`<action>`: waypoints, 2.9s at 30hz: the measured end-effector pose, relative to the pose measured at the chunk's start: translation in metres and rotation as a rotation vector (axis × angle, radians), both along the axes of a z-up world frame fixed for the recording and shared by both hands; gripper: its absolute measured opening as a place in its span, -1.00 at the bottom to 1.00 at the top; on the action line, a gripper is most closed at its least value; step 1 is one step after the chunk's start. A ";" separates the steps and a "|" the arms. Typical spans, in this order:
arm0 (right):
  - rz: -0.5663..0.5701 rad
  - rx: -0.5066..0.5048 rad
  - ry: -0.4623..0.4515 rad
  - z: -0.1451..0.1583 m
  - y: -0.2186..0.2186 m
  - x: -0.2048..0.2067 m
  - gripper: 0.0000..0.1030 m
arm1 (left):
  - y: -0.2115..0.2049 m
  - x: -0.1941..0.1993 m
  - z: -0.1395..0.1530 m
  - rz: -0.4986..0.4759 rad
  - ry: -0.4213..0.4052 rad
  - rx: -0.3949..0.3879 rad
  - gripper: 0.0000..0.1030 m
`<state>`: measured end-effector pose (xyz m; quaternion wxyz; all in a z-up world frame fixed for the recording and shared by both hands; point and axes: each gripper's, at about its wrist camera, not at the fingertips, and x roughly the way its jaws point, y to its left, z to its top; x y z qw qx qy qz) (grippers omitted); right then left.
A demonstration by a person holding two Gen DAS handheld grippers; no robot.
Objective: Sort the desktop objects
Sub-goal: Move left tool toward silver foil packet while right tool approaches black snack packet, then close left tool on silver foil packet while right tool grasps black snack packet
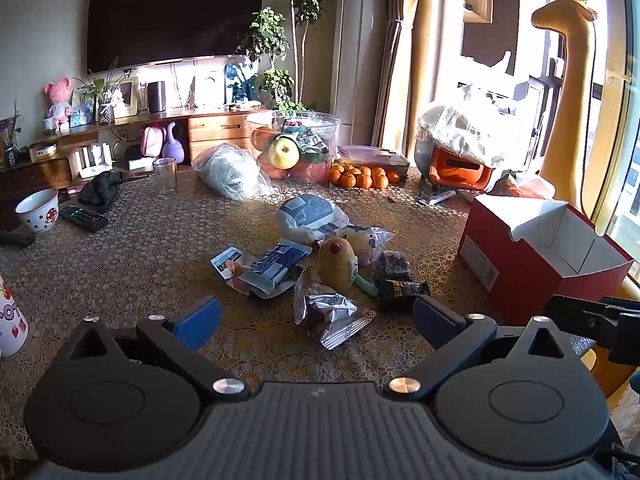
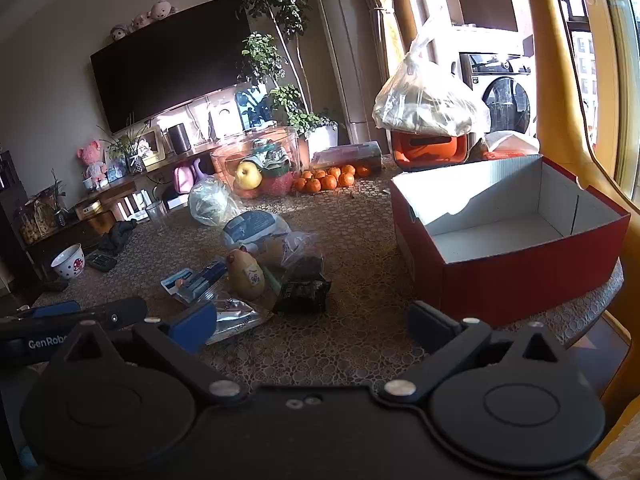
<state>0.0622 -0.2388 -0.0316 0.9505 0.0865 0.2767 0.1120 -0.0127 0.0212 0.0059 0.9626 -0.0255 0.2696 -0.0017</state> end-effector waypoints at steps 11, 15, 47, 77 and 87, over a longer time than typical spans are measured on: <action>-0.022 -0.061 -0.002 -0.004 0.015 0.009 0.84 | 0.004 0.001 -0.002 -0.009 -0.041 0.063 1.00; -0.023 -0.072 0.009 -0.006 0.019 0.014 0.84 | 0.008 0.004 -0.005 -0.014 -0.036 0.054 1.00; 0.060 -0.160 0.006 -0.016 0.022 0.038 0.65 | -0.001 0.020 -0.008 -0.047 0.046 0.034 1.00; 0.147 -0.215 0.060 -0.079 0.054 0.145 0.59 | 0.000 0.100 -0.080 -0.030 0.080 0.061 0.99; 0.141 -0.205 0.108 -0.096 0.061 0.165 0.63 | -0.001 0.118 -0.099 -0.036 0.090 0.087 0.99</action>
